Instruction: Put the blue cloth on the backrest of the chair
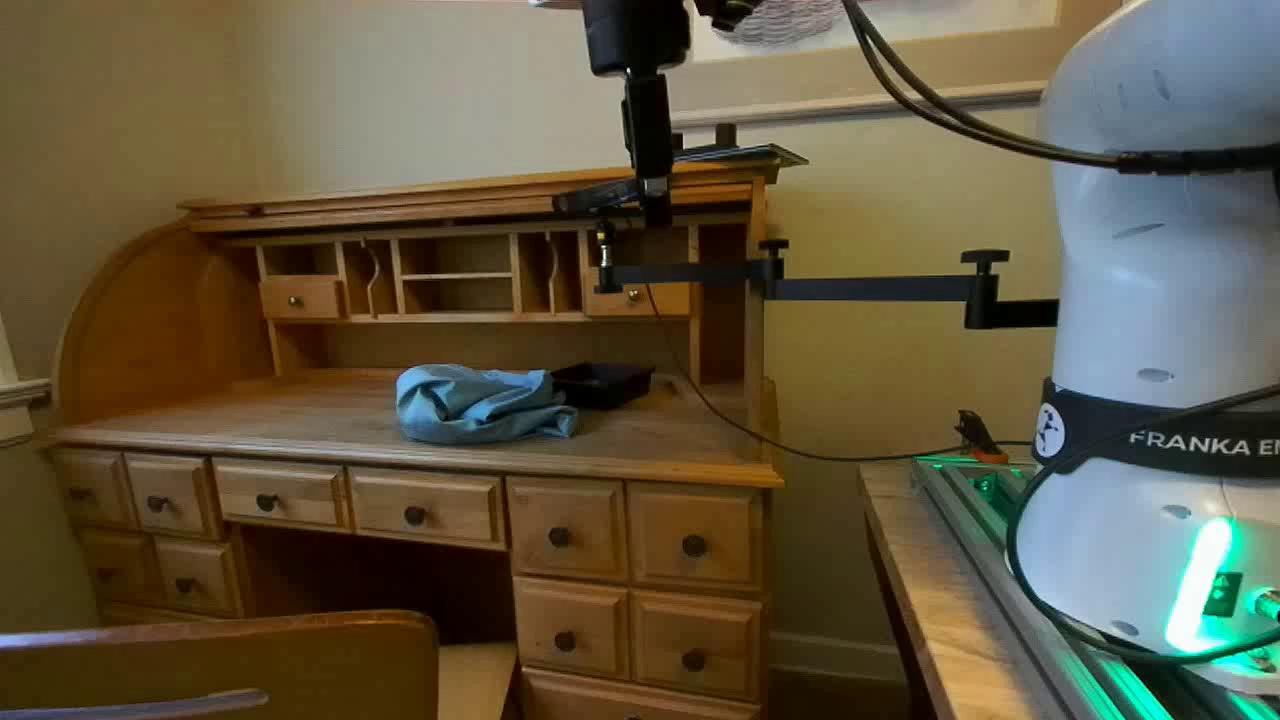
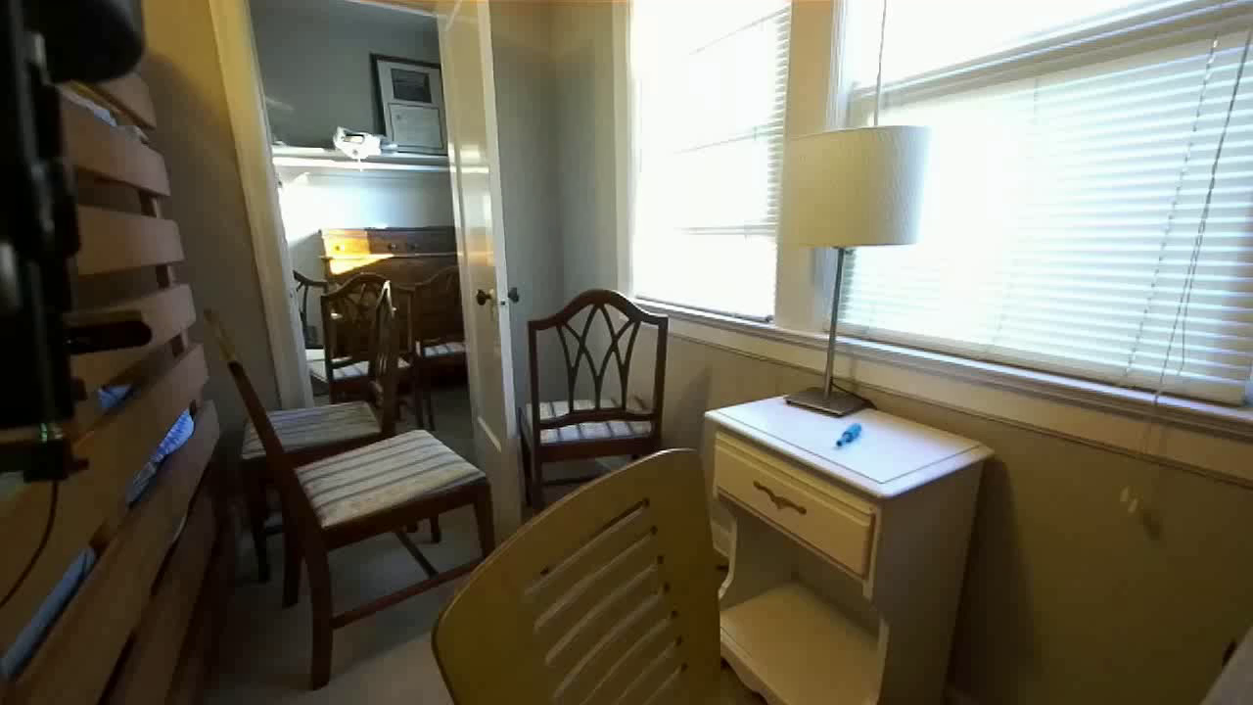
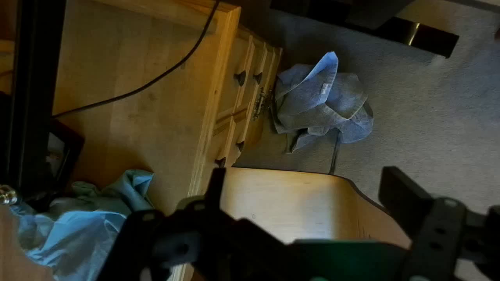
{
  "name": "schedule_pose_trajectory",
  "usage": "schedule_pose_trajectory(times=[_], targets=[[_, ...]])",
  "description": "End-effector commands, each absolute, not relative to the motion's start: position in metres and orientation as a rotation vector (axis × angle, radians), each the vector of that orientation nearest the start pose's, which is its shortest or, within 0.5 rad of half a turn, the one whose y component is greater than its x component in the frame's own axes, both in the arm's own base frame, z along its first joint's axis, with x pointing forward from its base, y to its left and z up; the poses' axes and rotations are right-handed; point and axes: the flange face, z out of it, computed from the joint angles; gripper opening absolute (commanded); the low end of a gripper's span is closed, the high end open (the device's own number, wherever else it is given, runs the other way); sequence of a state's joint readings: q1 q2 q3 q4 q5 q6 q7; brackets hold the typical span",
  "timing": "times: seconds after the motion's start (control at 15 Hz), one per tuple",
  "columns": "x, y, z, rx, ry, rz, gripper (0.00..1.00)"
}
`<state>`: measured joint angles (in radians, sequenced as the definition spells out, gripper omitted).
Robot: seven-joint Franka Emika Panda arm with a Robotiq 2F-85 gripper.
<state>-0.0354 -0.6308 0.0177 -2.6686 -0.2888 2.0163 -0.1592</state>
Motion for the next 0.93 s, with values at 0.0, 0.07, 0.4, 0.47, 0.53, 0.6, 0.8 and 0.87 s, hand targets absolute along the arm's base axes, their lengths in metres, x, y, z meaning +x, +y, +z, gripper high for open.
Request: schedule_pose_trajectory(times=[0.0,0.07,0.4,0.47,0.53,0.6,0.8,0.87], targets=[[0.347,-0.023,0.432,-3.377,-0.452,0.081,1.0],[0.352,-0.027,0.43,-3.361,-0.448,0.072,1.0],[0.391,-0.051,0.418,-3.273,-0.58,-0.18,1.0],[0.399,-0.055,0.416,-3.271,-0.612,-0.243,1.0],[0.406,-0.057,0.412,-3.253,-0.633,-0.284,1.0],[0.414,-0.061,0.407,-3.243,-0.652,-0.339,1.0],[0.434,-0.067,0.391,-3.216,-0.689,-0.417,1.0],[0.442,-0.072,0.387,-3.222,-0.705,-0.428,1.0]])
